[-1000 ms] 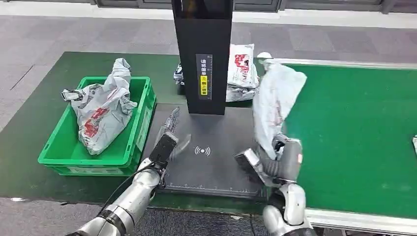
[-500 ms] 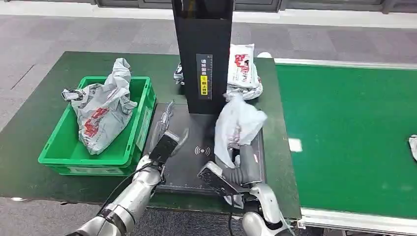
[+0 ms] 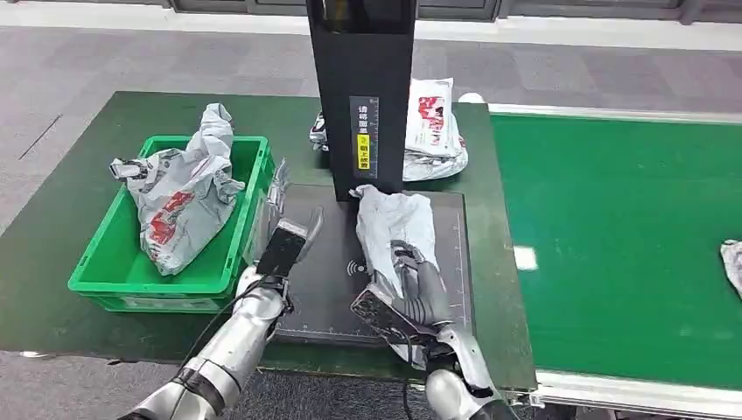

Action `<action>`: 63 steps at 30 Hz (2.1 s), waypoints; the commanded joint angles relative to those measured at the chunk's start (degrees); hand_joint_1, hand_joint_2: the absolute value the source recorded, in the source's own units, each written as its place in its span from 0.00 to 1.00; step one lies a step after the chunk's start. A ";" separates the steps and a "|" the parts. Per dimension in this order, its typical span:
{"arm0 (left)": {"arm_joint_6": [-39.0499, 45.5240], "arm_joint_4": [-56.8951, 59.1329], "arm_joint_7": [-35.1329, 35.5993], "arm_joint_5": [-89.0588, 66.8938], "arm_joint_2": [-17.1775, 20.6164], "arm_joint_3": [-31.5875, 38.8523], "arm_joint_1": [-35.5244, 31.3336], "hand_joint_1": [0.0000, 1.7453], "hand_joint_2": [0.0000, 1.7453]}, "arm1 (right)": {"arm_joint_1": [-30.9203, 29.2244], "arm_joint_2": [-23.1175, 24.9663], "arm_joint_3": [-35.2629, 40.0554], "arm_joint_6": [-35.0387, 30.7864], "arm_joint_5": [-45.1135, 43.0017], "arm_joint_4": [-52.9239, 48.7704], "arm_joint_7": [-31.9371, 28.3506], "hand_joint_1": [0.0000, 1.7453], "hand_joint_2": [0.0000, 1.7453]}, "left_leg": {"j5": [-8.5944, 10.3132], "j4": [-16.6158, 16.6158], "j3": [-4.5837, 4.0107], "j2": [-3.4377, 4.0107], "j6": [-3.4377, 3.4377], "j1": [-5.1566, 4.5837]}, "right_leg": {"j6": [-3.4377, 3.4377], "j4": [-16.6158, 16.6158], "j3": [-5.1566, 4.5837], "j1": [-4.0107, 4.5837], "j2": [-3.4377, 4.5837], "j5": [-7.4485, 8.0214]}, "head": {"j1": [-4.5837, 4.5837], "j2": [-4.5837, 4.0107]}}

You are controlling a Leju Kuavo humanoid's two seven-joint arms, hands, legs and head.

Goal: Moved the parcel from conveyor to table for the left to box.

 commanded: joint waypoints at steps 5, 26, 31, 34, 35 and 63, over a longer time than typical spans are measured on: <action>0.48 2.23 0.06 0.11 0.04 2.54 -2.77 0.00 1.00 | -1.41 -0.64 -2.25 -1.40 -1.41 2.67 -1.38 0.00 0.00 | -0.02 -0.06 0.16 -0.05 0.03 0.02 | 0.01 -0.08 0.17 0.02 0.08 -0.02 | 0.00 0.00; -12.13 11.13 0.36 -4.43 1.25 -10.11 -5.32 0.00 1.00 | -4.10 -1.39 -19.79 15.83 -49.51 8.88 -27.39 0.00 0.00 | 0.02 -0.15 0.28 -0.07 0.05 -0.04 | 0.04 -0.22 0.28 -0.02 0.07 0.04 | -0.02 0.00; -11.36 16.06 6.73 -13.53 1.16 -15.56 -6.41 0.00 1.00 | -4.42 -1.66 -21.00 3.46 -45.71 2.76 -26.17 0.00 0.00 | 0.00 -0.03 0.10 -0.03 0.03 -0.09 | 0.03 -0.06 0.09 -0.05 0.05 0.01 | -0.02 0.00; -11.21 18.56 8.56 -16.93 0.73 -17.43 -7.43 0.00 1.00 | -2.70 -2.29 -21.65 -0.44 -44.62 -0.51 -26.25 0.00 1.00 | -0.02 -0.05 0.17 -0.07 0.03 -0.06 | 0.03 -0.11 0.18 -0.02 0.03 0.00 | -0.02 0.00; -12.63 20.71 11.14 -21.19 0.65 -20.60 -8.20 0.00 1.00 | -1.74 -2.99 -22.18 -3.57 -43.89 -2.93 -26.62 0.00 1.00 | -0.02 -0.08 0.22 -0.15 0.04 -0.04 | 0.03 -0.16 0.26 0.00 -0.02 -0.02 | 0.00 0.00; -18.30 30.01 21.94 -43.01 -0.61 -30.82 -6.82 1.00 1.00 | 2.89 -2.06 -20.26 -18.22 -25.47 -9.48 -20.77 0.00 1.00 | -0.10 -0.21 0.52 0.12 0.04 -0.13 | 0.04 -0.27 0.49 -0.06 0.25 -0.01 | 0.00 0.00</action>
